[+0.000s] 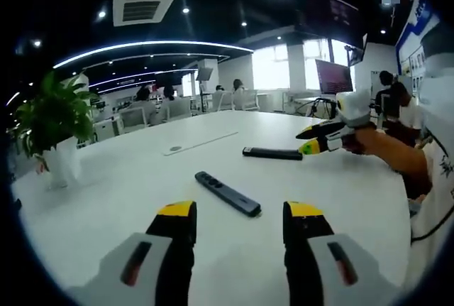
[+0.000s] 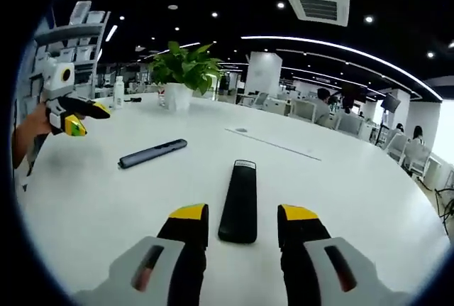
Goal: Pflip the remote and laser pointer to the front side, press the buttons, and align them neatly on the table
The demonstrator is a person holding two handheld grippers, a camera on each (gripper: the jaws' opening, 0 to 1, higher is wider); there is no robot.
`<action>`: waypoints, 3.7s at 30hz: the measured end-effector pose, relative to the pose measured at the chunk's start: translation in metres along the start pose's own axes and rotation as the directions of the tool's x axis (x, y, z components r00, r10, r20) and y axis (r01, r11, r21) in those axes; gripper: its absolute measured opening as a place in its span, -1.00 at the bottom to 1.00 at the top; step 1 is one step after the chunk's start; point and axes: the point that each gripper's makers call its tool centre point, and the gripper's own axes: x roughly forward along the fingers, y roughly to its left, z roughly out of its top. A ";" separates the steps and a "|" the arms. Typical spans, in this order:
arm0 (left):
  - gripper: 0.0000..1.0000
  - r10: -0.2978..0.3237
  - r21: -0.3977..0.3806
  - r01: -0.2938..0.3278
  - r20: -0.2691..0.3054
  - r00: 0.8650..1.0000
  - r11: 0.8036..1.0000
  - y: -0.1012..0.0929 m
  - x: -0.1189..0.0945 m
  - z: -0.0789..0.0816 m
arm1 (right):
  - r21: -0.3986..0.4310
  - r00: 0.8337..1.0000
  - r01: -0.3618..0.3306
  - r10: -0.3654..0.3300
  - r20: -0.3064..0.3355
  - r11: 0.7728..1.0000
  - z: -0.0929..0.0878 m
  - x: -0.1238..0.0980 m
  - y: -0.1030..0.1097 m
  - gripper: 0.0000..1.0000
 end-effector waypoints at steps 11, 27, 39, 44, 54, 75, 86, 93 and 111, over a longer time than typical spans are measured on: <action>0.01 -0.048 0.039 0.048 0.012 0.999 0.998 -0.008 0.010 0.012 | 0.039 1.000 -0.007 0.008 -0.012 0.999 -0.006 0.000 -0.001 -0.20; -0.01 -0.058 0.051 0.058 -0.016 0.998 0.997 -0.011 0.019 0.005 | 0.054 0.994 -0.028 0.033 -0.100 0.998 -0.023 0.012 0.007 -0.19; -0.01 -0.065 0.046 0.066 -0.019 0.998 0.997 -0.013 0.020 0.004 | 0.144 0.995 -0.042 0.055 -0.087 0.989 -0.026 0.016 0.007 -0.21; -0.02 -0.072 0.050 0.074 -0.028 0.997 0.996 -0.014 0.019 0.000 | 0.138 0.996 -0.038 0.049 -0.080 0.990 -0.025 0.017 0.007 -0.25; -0.03 -0.057 0.031 0.057 -0.026 0.998 0.998 -0.007 0.017 -0.002 | 0.128 0.997 -0.051 0.059 -0.057 0.990 -0.024 0.018 0.009 -0.34; -0.05 -0.048 -0.004 0.048 0.056 0.997 0.999 -0.003 0.012 0.014 | 0.127 0.997 -0.055 0.062 -0.055 0.990 -0.024 0.018 0.011 -0.41; 0.00 -0.056 0.041 0.055 0.023 0.998 0.998 0.008 0.010 0.021 | 0.123 0.997 -0.053 0.060 -0.054 0.991 -0.024 0.017 0.012 -0.41; 0.01 -0.064 0.050 0.063 0.008 0.998 0.997 0.001 0.021 0.029 | 0.101 0.997 -0.056 0.061 -0.046 0.993 -0.024 0.017 0.013 -0.41; -0.01 -0.071 -0.011 0.071 0.054 0.996 0.997 0.013 0.030 0.034 | 0.127 0.995 -0.076 0.083 -0.054 0.989 -0.024 0.014 0.016 -0.41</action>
